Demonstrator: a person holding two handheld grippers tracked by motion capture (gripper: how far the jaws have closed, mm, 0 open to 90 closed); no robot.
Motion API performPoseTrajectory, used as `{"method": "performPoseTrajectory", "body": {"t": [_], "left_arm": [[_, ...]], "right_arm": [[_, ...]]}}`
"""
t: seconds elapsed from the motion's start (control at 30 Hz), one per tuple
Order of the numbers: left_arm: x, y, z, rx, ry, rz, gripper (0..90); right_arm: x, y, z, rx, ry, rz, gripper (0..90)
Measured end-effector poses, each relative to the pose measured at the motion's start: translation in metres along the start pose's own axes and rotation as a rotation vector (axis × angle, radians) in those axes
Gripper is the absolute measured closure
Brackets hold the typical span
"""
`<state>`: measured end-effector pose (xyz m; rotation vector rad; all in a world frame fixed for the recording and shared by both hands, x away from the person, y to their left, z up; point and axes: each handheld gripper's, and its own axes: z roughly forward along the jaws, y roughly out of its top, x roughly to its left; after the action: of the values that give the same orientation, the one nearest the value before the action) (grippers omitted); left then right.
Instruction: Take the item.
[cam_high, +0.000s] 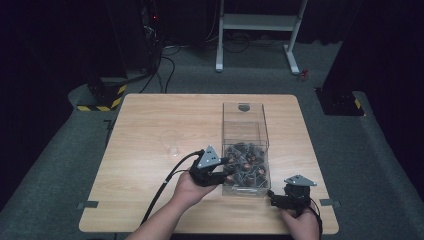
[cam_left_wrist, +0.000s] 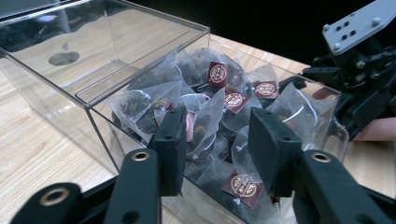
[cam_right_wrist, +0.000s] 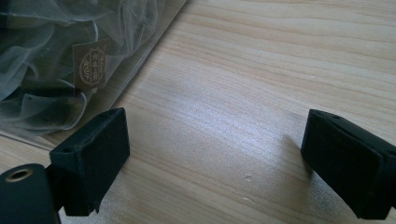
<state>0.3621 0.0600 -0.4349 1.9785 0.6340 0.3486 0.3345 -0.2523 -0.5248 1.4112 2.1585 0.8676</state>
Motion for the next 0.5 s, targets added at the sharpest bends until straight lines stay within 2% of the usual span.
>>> {"method": "performPoseTrajectory", "body": {"t": [0.23, 0.5], "left_arm": [[-0.0009, 0.0000, 0.0051, 0.008, 0.017, 0.005, 66.5], [-0.0008, -0.0009, 0.0070, 0.021, 0.033, 0.014, 83.5]], "right_arm": [[0.0000, -0.0001, 0.0000, 0.000, 0.003, -0.005, 7.8], [0.0004, -0.0001, -0.0003, 0.002, 0.005, -0.002, 7.8]]}}
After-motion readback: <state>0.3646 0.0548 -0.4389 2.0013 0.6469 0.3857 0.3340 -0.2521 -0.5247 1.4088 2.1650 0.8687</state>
